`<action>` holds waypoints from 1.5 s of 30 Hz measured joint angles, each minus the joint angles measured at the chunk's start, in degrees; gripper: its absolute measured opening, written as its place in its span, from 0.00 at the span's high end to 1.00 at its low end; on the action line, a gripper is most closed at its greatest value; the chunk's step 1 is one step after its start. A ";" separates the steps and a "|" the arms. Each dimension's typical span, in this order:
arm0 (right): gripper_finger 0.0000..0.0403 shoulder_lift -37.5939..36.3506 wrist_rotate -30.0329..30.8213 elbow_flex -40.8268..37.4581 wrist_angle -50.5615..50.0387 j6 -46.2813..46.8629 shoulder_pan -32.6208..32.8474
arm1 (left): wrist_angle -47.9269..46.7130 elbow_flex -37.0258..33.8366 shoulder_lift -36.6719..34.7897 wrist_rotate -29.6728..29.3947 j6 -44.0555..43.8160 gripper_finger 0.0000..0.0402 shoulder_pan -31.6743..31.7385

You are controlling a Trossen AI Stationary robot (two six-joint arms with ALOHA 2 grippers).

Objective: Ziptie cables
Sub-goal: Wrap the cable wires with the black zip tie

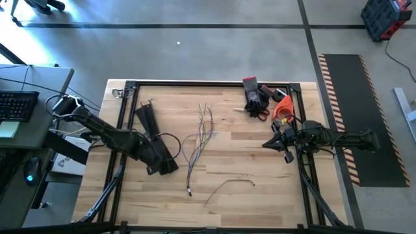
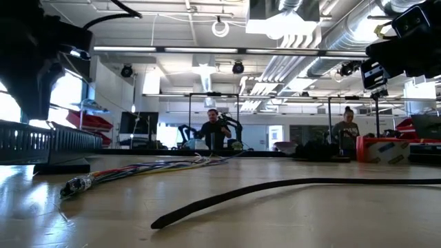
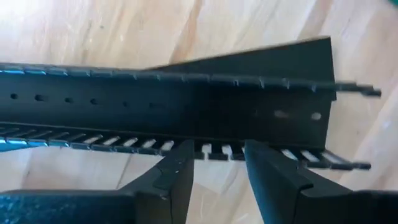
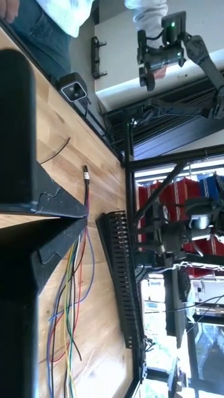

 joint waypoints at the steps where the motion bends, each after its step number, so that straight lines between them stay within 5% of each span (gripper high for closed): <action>1: 1.00 0.00 0.00 0.02 0.00 0.00 0.01 | -0.21 0.01 -0.05 0.14 -0.14 0.68 -0.22; 9: 1.00 0.00 0.00 0.01 0.00 0.00 0.00 | -19.59 0.08 -0.43 3.65 -9.58 0.67 -0.93; 13: 1.00 -0.01 0.00 0.02 0.00 0.00 -0.01 | -24.22 2.85 -0.62 0.48 -13.44 0.70 -0.91; 21: 1.00 -0.02 0.00 0.02 0.01 0.00 -0.01 | 5.91 3.01 0.15 -3.90 -3.28 0.79 0.91; 30: 1.00 -0.02 0.00 0.01 0.01 0.00 -0.01 | 8.31 -4.24 3.33 5.63 -5.67 0.97 3.33; 40: 1.00 -0.02 0.00 0.01 0.00 0.00 -0.01 | -15.66 0.71 3.25 4.04 -10.19 1.00 3.33; 45: 1.00 -0.02 0.00 0.01 0.00 0.00 0.00 | -22.23 7.26 3.25 2.87 -3.28 1.00 3.33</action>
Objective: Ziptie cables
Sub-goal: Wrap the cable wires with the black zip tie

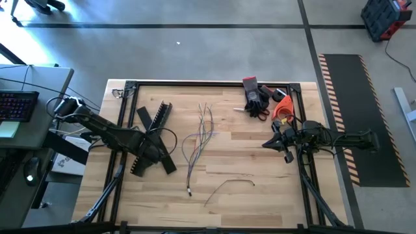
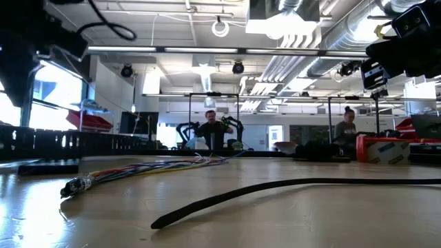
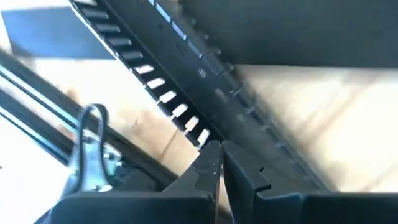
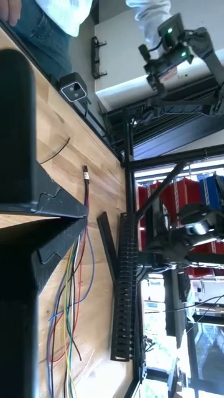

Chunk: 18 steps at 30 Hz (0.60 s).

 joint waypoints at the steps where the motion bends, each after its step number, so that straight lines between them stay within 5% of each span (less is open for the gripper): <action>1: 1.00 0.02 0.00 -0.01 0.00 -0.02 0.01 | -0.25 1.59 0.00 -0.47 2.38 1.00 -0.02; 4: 1.00 0.00 0.00 0.01 0.00 0.00 0.01 | 3.96 5.13 -0.04 -4.20 9.68 1.00 -0.07; 8: 1.00 0.00 0.00 0.01 0.00 0.00 0.00 | 22.24 5.64 0.39 -5.98 27.06 0.99 -0.02; 14: 1.00 0.00 0.00 0.01 0.02 0.00 0.01 | 48.37 5.66 6.88 -1.28 46.98 0.87 0.45; 18: 1.00 0.00 0.00 0.01 0.02 0.00 -0.01 | 56.21 5.77 13.37 7.89 53.63 0.73 1.14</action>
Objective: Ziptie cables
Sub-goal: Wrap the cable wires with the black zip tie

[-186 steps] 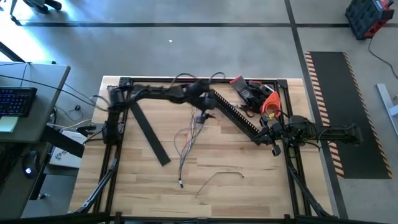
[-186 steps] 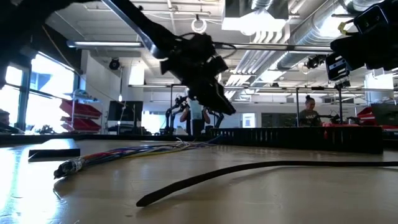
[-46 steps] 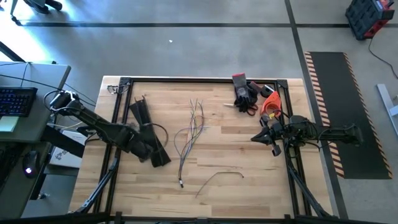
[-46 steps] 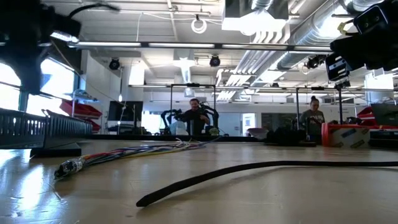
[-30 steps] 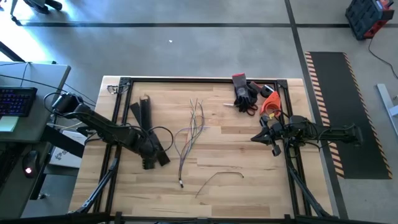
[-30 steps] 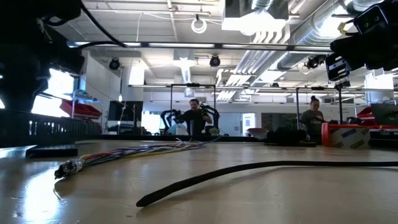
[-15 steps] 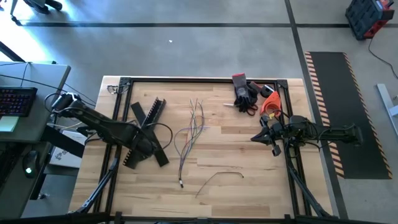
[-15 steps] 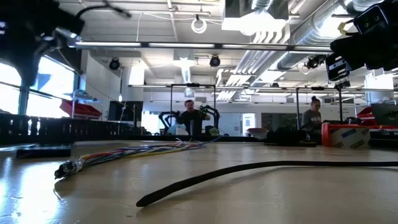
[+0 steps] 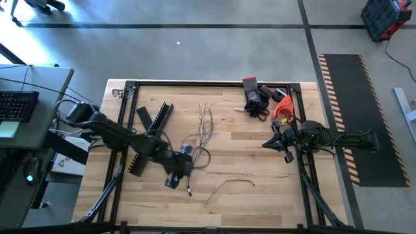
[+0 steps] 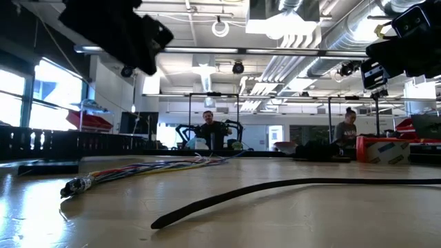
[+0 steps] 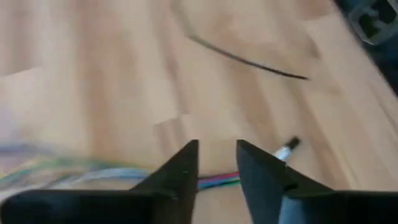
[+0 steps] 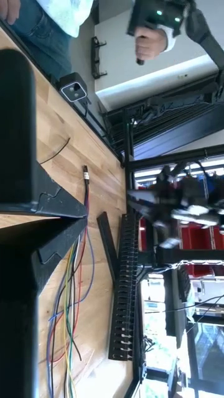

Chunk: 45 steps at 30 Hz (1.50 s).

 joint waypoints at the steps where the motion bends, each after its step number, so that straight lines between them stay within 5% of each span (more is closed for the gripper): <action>1: 1.00 0.00 0.00 -0.01 -0.02 0.00 0.01 | -0.03 0.41 1.74 2.28 1.81 0.69 0.02; 11: 1.00 0.00 0.00 -0.01 -0.02 0.00 0.01 | -1.06 6.39 15.61 14.10 12.30 0.50 -1.92; 18: 1.00 0.00 0.00 -0.01 0.00 0.00 0.02 | -1.08 6.53 21.18 8.78 16.90 0.50 -3.97; 26: 1.00 0.00 0.00 -0.02 -0.02 0.00 0.02 | -0.70 6.77 23.11 5.73 17.12 0.60 -4.09; 36: 1.00 0.02 0.00 0.00 -0.02 0.00 0.02 | 2.36 6.55 23.59 3.56 11.61 0.95 -1.97; 39: 1.00 0.00 0.00 0.00 -0.01 0.00 0.02 | 6.17 6.42 23.70 2.76 9.94 0.98 -1.16; 45: 1.00 0.01 0.00 0.00 -0.03 0.00 0.00 | 17.43 6.28 22.63 -8.93 10.02 0.99 0.98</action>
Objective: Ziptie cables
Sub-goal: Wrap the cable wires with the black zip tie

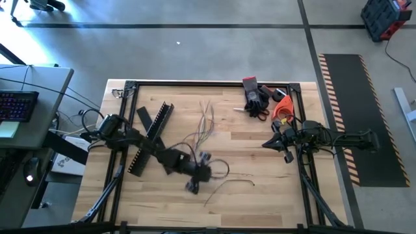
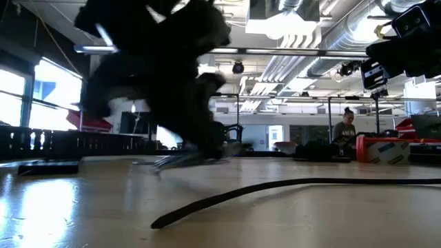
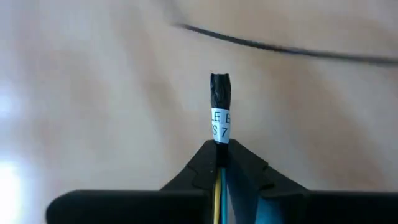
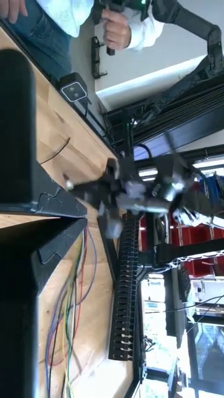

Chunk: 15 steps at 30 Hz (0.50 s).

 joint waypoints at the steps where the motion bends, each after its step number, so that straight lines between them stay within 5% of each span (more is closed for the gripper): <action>1: 1.00 -0.01 0.01 -0.01 0.05 0.00 0.00 | 2.15 0.08 -0.76 -1.68 0.02 0.99 0.32; 7: 1.00 0.04 0.01 0.00 0.05 0.00 0.01 | 5.46 0.10 -7.78 -12.08 6.02 1.00 0.29; 15: 1.00 0.05 0.02 -0.01 0.01 0.00 0.00 | 5.44 0.10 -25.60 -28.48 15.01 1.00 0.44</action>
